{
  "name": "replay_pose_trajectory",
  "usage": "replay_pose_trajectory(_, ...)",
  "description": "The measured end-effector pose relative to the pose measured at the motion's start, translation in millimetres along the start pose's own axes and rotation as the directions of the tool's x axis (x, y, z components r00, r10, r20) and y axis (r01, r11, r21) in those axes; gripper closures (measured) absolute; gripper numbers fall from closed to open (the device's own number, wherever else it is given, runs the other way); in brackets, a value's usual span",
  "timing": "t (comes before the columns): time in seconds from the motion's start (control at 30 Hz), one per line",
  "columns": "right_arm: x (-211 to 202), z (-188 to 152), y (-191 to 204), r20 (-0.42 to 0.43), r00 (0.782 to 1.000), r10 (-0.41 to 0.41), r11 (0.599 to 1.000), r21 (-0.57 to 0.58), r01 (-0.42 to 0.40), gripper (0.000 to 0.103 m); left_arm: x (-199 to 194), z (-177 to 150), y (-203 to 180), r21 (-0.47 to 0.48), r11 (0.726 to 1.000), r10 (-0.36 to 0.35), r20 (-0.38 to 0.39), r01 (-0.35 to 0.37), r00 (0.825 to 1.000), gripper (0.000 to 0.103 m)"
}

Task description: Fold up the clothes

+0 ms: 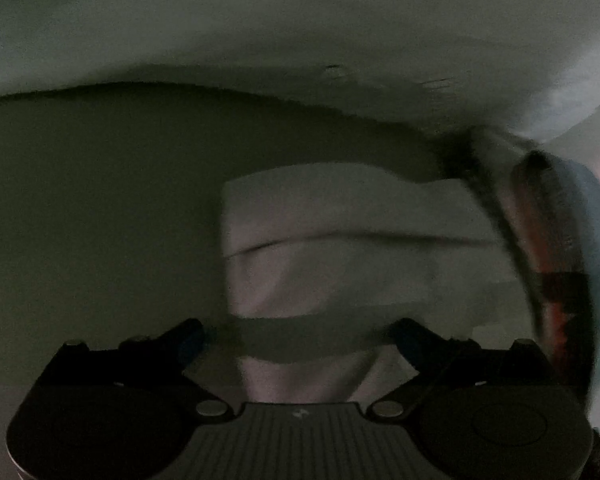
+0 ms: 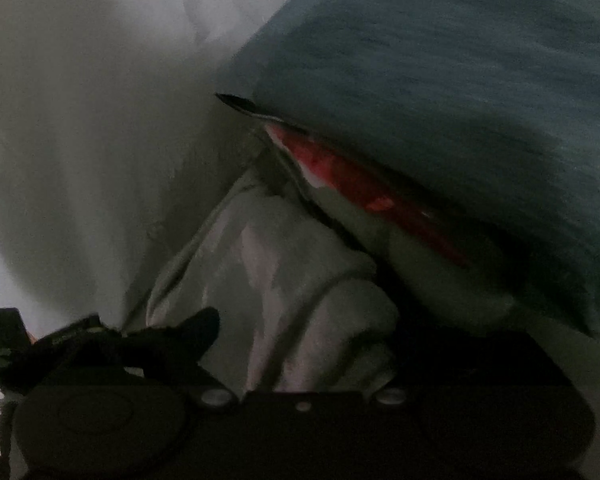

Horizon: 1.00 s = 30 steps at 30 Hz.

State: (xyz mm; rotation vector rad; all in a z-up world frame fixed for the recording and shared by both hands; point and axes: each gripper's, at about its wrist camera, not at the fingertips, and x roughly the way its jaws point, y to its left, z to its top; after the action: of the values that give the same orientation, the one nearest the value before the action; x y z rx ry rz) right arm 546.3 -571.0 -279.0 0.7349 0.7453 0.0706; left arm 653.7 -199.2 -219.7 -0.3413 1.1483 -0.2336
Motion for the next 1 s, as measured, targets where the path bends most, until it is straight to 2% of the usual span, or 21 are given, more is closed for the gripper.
replay_pose_trajectory(0.1, 6.7, -5.1, 9.3, 0.037, 0.999, -0.008, 0.998, -0.067, 0.011, 0.008, 13.4, 3.5, -18.3, 0.056, 0.998, 0.014, 0.020, -0.015, 1.000, 0.001)
replay_pose_trajectory(0.2, 14.4, -1.6, 14.4, 0.035, 0.999, -0.026, 0.990, -0.140, 0.031, 0.013, 15.4, -4.0, -30.8, 0.136, 0.990, 0.031, 0.042, -0.036, 0.999, 0.001)
replay_pose_trajectory(0.27, 13.4, 1.1, 12.7, 0.028, 1.000, -0.013, 0.988, -0.150, 0.017, 0.027, 15.8, -9.9, -37.3, 0.174, 0.984, 0.015, 0.058, -0.025, 0.998, 0.005)
replay_pose_trajectory(0.3, 15.4, 1.3, 16.5, 0.031, 0.999, -0.009, 0.987, -0.158, 0.014, 0.031, 14.6, -11.5, -39.6, 0.182, 0.983, 0.009, 0.062, -0.021, 0.998, 0.015)
replay_pose_trajectory(0.33, 18.8, 1.9, 20.6, 0.028, 1.000, -0.005, 0.984, -0.176, 0.009, 0.043, 12.2, -12.2, -41.0, 0.180, 0.983, 0.006, 0.063, -0.018, 0.998, 0.021)
replay_pose_trajectory(0.37, 23.6, 3.1, 24.8, 0.017, 1.000, 0.000, 0.979, -0.204, 0.003, 0.053, 9.8, -12.9, -42.4, 0.178, 0.984, 0.003, 0.064, -0.015, 0.998, 0.034)
replay_pose_trajectory(0.4, 26.4, 3.3, 31.3, 0.012, 1.000, 0.000, 0.972, -0.233, 0.003, 0.055, 7.4, -13.5, -43.7, 0.177, 0.984, 0.000, 0.065, -0.012, 0.998, 0.050)
replay_pose_trajectory(0.5, 23.6, 0.2, 59.4, 0.023, 1.000, -0.004, 0.946, -0.323, 0.012, 0.064, 0.2, -15.5, -47.9, 0.171, 0.985, -0.009, 0.067, -0.003, 0.998, 0.072)
replay_pose_trajectory(0.6, 11.6, -3.2, 85.4, 0.034, 0.999, 0.031, 0.928, -0.372, -0.016, 0.067, -5.8, -17.0, -54.2, 0.169, 0.986, -0.021, 0.074, 0.008, 0.997, 0.078)
replay_pose_trajectory(0.73, -23.9, -7.1, 111.8, 0.059, 0.994, 0.095, 0.912, -0.406, -0.063, 0.069, -42.1, -13.0, -75.4, 0.186, 0.981, -0.090, 0.139, 0.063, 0.986, 0.080)
replay_pose_trajectory(0.87, -63.6, 2.9, 125.8, 0.111, 0.981, 0.159, 0.903, -0.419, -0.099, 0.069, -82.6, -8.6, -96.7, 0.206, 0.971, -0.164, 0.207, 0.120, 0.965, 0.079)
replay_pose_trajectory(1.0, -102.0, 34.6, 133.8, 0.194, 0.956, 0.218, 0.896, -0.428, -0.117, 0.069, -123.1, -4.2, -117.9, 0.231, 0.957, -0.237, 0.272, 0.176, 0.933, 0.079)
